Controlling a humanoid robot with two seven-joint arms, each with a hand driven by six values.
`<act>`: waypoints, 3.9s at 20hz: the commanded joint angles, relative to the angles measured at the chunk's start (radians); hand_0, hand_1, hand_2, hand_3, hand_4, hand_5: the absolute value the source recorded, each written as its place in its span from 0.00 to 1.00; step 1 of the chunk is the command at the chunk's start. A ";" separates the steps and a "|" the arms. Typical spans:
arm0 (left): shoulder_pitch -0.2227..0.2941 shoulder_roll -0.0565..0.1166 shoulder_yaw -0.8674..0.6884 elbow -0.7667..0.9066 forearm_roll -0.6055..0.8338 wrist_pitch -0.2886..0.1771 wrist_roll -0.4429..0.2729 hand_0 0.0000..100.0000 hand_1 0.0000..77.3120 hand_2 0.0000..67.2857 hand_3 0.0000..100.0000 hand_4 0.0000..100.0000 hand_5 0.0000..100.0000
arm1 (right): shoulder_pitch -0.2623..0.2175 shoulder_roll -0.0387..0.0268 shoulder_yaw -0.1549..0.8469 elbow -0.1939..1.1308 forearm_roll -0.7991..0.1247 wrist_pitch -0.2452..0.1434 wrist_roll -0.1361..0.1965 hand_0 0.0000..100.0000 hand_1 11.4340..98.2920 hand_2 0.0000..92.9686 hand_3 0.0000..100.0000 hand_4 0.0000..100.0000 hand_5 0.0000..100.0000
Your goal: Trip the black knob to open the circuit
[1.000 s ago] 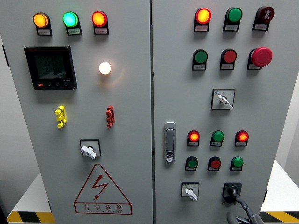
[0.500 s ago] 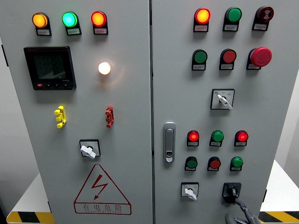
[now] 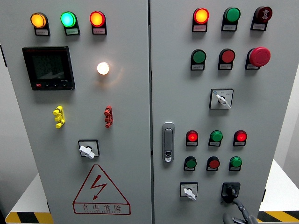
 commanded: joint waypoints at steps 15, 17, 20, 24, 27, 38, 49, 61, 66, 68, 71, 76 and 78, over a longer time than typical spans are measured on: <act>0.000 0.000 0.001 -0.001 0.000 0.000 0.000 0.00 0.04 0.19 0.21 0.07 0.02 | 0.008 0.0000 -0.016 0.002 0.000 0.000 -0.001 0.75 0.42 0.07 0.90 0.89 1.00; 0.000 0.000 0.001 0.001 0.000 0.000 0.000 0.00 0.04 0.19 0.21 0.07 0.02 | 0.008 0.0000 -0.020 0.002 0.002 0.000 -0.001 0.75 0.42 0.08 0.90 0.89 1.00; 0.000 0.000 0.001 0.001 0.000 0.000 0.000 0.00 0.04 0.19 0.21 0.07 0.02 | 0.008 0.0000 -0.022 0.002 0.002 0.000 -0.001 0.75 0.42 0.08 0.90 0.90 1.00; -0.001 0.000 -0.001 0.001 0.000 0.000 0.000 0.00 0.04 0.19 0.21 0.07 0.02 | 0.007 0.0000 -0.022 0.005 0.002 0.000 -0.001 0.75 0.41 0.08 0.91 0.91 1.00; 0.000 0.000 0.001 -0.001 0.000 0.000 0.000 0.00 0.04 0.19 0.21 0.07 0.02 | 0.007 0.0000 -0.022 0.005 0.002 0.000 -0.001 0.75 0.41 0.08 0.92 0.91 1.00; 0.000 0.000 0.001 0.001 0.000 0.000 0.000 0.00 0.05 0.19 0.21 0.07 0.02 | 0.008 0.0000 -0.034 0.005 0.022 -0.001 -0.001 0.76 0.41 0.08 0.92 0.92 1.00; 0.000 0.000 0.001 0.001 0.000 0.000 0.000 0.00 0.04 0.19 0.21 0.07 0.02 | 0.007 0.0016 -0.030 0.005 0.031 -0.004 0.000 0.76 0.41 0.08 0.92 0.92 1.00; 0.000 0.000 -0.001 -0.001 0.000 0.000 0.000 0.00 0.04 0.19 0.21 0.07 0.02 | -0.006 0.0016 -0.007 0.012 0.033 -0.007 0.000 0.76 0.41 0.08 0.92 0.91 1.00; 0.000 0.000 -0.001 -0.001 0.000 0.000 0.000 0.00 0.04 0.19 0.21 0.07 0.02 | -0.026 -0.0030 0.010 0.023 0.033 -0.009 0.000 0.76 0.41 0.08 0.92 0.91 1.00; 0.000 0.000 0.001 0.001 0.000 0.000 0.000 0.00 0.04 0.19 0.21 0.07 0.02 | -0.044 -0.0046 0.027 0.035 0.033 -0.007 0.002 0.76 0.41 0.08 0.92 0.91 1.00; 0.000 0.000 0.001 0.001 0.000 0.000 0.000 0.00 0.04 0.19 0.21 0.07 0.02 | -0.076 -0.0061 0.030 0.068 0.033 -0.007 0.003 0.76 0.41 0.08 0.92 0.91 1.00; 0.000 0.000 0.001 0.001 0.000 0.000 0.000 0.00 0.04 0.19 0.21 0.07 0.02 | -0.148 -0.0030 0.021 0.150 0.033 -0.007 0.006 0.76 0.40 0.08 0.85 0.85 1.00; 0.000 0.000 0.001 0.001 0.000 0.000 0.000 0.00 0.04 0.19 0.21 0.07 0.02 | -0.177 -0.0030 0.016 0.183 0.033 -0.007 0.008 0.76 0.40 0.08 0.76 0.73 0.97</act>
